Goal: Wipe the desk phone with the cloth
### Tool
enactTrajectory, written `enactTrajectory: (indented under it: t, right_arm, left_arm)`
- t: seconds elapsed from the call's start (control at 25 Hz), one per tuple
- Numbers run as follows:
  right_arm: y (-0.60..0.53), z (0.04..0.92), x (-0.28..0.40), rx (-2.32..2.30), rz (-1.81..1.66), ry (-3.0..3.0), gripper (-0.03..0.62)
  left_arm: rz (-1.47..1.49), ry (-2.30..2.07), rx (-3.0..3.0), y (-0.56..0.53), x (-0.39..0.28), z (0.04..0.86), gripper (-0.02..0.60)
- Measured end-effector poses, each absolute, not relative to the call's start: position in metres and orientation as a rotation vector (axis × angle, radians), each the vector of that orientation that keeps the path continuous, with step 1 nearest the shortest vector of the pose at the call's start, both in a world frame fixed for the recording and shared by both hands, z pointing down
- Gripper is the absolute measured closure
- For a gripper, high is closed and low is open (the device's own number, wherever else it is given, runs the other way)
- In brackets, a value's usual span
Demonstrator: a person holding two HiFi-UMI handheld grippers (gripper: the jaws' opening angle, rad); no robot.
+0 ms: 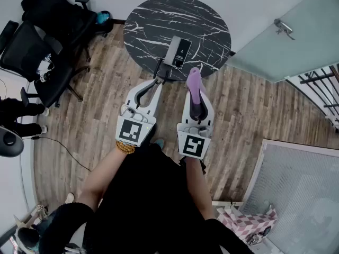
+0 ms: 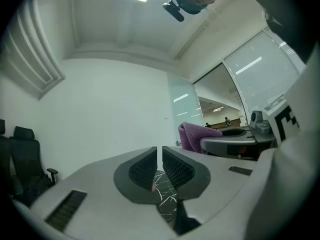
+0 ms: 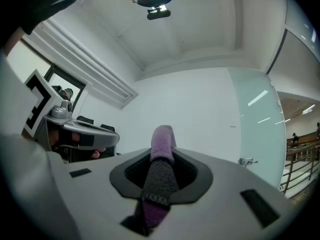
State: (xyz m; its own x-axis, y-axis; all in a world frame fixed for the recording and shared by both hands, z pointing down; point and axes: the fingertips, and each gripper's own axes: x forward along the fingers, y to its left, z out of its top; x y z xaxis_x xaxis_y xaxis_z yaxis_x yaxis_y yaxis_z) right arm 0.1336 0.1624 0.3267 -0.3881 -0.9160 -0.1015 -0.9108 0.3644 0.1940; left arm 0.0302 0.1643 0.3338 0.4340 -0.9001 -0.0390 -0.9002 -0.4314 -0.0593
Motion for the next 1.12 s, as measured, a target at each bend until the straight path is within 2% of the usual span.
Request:
enactTrajectory:
  t: [1.12]
  right_arm:
    - [0.028, 0.363, 0.101, 1.613, -0.25, -2.497, 0.5]
  left_arm:
    - [-0.059, 1.497, -2.749, 0.018, 0.024, 0.366, 0.56]
